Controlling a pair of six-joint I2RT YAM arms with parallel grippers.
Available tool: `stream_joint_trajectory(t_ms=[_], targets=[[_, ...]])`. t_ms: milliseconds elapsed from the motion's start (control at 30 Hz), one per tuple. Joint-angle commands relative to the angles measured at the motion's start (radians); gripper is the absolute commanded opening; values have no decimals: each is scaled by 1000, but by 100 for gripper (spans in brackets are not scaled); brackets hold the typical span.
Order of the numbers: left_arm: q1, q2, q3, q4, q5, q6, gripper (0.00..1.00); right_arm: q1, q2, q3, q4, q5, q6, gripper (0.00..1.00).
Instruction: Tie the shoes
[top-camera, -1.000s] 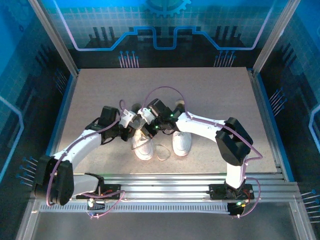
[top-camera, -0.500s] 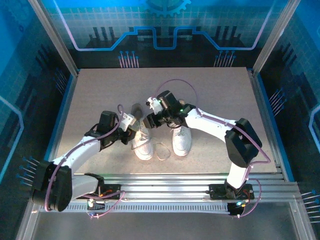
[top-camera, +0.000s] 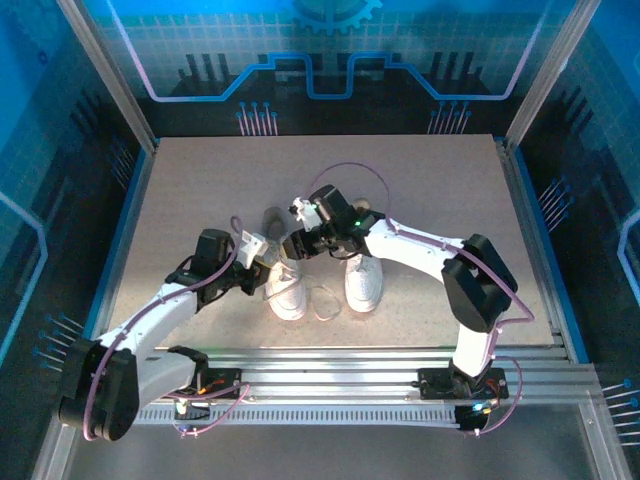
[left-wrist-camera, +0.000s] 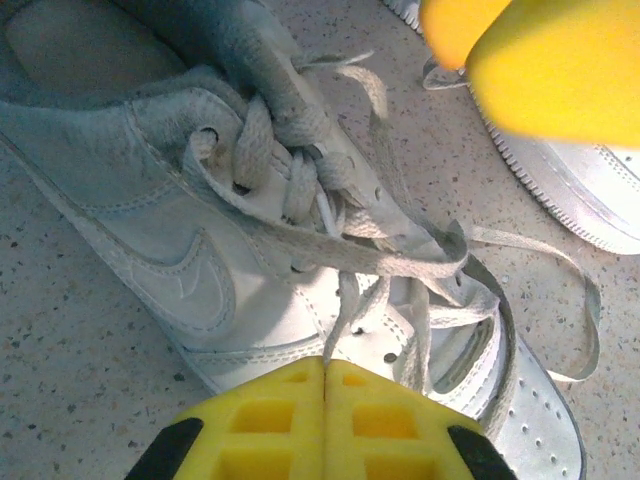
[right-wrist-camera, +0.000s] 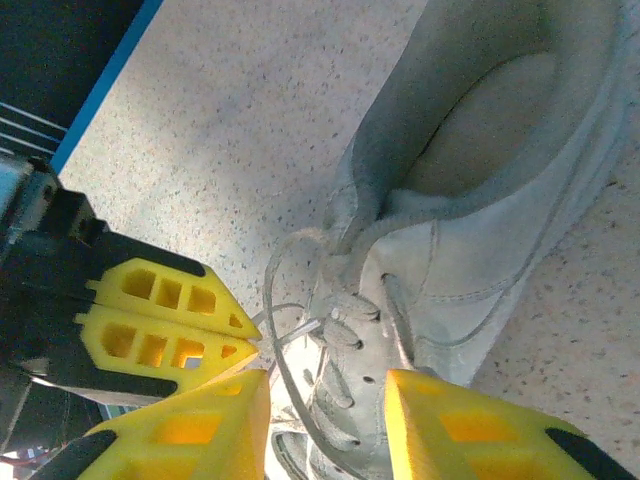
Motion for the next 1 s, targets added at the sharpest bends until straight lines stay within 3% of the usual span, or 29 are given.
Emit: stream_joint_trajectory(t_ms=[0,267,533,967], targets=[[-23,-56,-26,-31,-40,-17,0,10,17,27,10,-22,16,34],[-32,-61,-70,95,-84,12,0,10,30,39,20,-41,30,33],[-31,-18,-159,400,-80,65,0,3,58,60,47,-71,79,34],[-32,-26,-168,482,-68,108,0,-6,54,60,28,-50,104,35]])
